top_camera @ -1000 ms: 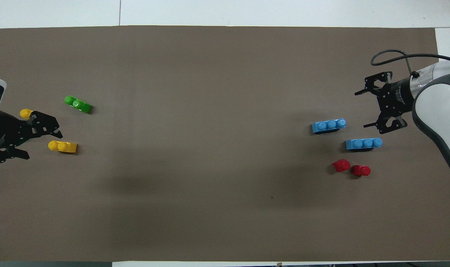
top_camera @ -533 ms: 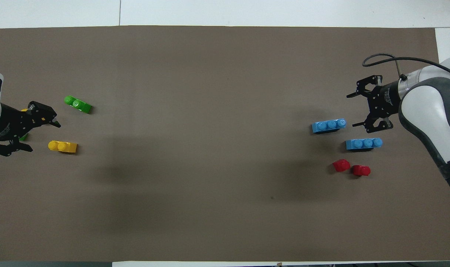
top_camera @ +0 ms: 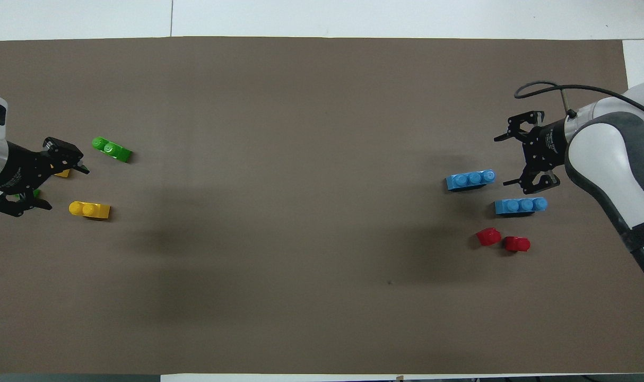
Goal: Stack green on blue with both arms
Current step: 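Move the left gripper toward the green brick while the right gripper approaches the blue brick, then grasp the green brick with the left gripper while the right gripper grasps the blue brick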
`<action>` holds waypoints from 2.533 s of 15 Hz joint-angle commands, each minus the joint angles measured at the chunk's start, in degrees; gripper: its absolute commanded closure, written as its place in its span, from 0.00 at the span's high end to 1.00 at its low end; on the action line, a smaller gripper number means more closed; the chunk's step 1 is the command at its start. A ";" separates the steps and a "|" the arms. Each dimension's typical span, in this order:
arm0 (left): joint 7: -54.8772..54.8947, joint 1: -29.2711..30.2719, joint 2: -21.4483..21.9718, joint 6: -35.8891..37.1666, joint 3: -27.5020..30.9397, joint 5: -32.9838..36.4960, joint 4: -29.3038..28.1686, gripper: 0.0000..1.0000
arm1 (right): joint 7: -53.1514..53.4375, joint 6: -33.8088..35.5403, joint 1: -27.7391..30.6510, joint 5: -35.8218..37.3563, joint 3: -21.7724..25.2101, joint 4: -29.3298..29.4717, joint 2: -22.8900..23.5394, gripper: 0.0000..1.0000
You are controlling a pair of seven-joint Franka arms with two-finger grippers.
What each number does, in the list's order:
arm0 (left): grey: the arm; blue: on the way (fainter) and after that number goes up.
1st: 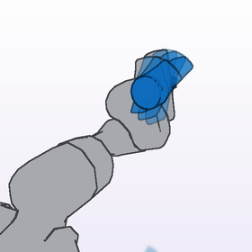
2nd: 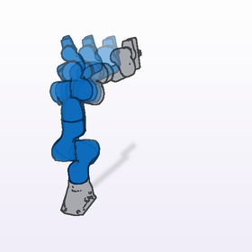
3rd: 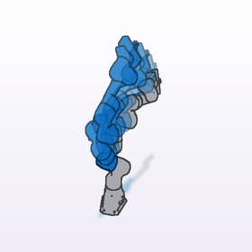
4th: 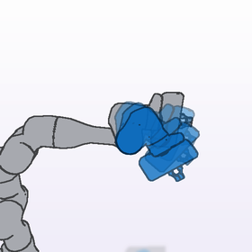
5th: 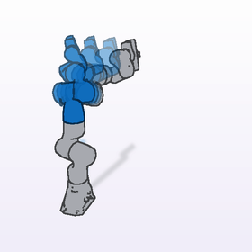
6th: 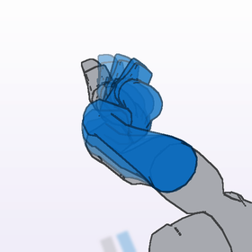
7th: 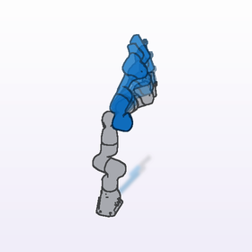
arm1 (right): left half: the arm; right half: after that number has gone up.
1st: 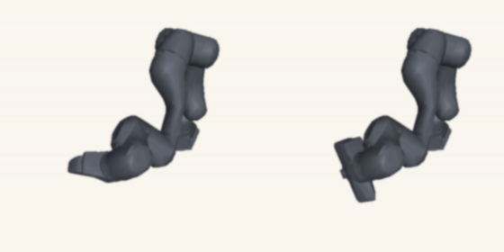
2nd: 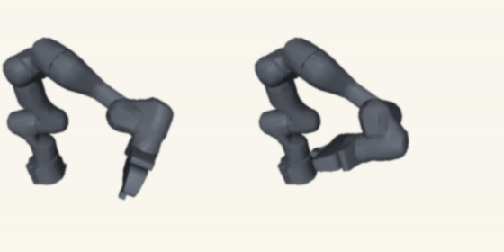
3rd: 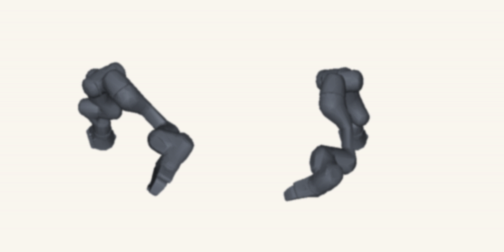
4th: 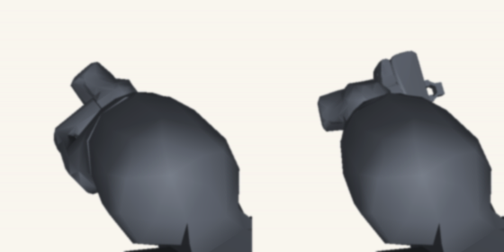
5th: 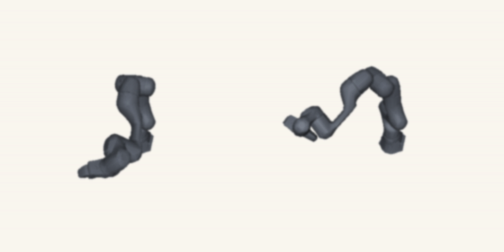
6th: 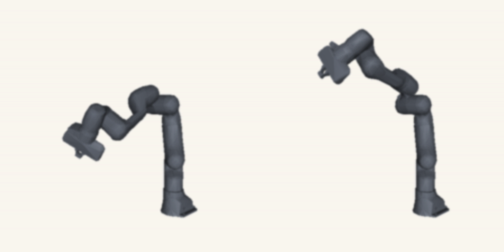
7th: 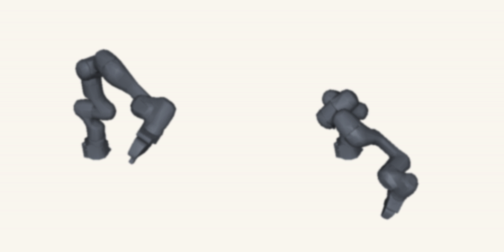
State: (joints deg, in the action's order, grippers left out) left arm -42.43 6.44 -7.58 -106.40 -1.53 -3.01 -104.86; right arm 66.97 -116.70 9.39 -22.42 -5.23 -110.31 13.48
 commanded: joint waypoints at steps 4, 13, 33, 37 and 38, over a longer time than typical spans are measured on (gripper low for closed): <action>-5.45 -0.11 -7.52 -3.72 -0.32 -0.24 5.35 1.00 | -6.85 -3.09 2.47 -3.23 -0.31 -2.71 0.75 0.95; -13.73 -0.29 -16.76 -10.13 -0.40 1.08 12.92 1.00 | -7.56 -5.82 2.83 -5.61 -0.31 -5.96 1.73 0.95; -13.65 0.33 -17.47 -26.75 -0.49 2.93 1.50 1.00 | -9.40 -12.07 2.03 -8.08 -0.31 -7.29 4.28 0.00; -13.65 0.33 -17.47 -26.84 -0.49 2.93 1.41 0.98 | -8.35 -5.49 1.95 -8.16 -0.31 -0.62 4.63 0.00; -13.65 0.33 -17.47 -27.01 -0.49 2.93 1.41 0.94 | -7.13 -4.25 1.77 -8.08 -0.31 0.61 4.63 0.00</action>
State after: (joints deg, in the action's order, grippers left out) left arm -55.08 6.50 -27.00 -131.91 -1.85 -1.24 -100.88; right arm 59.94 -124.35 11.04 -28.74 -5.39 -113.70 17.38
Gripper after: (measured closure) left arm 0.000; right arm 0.656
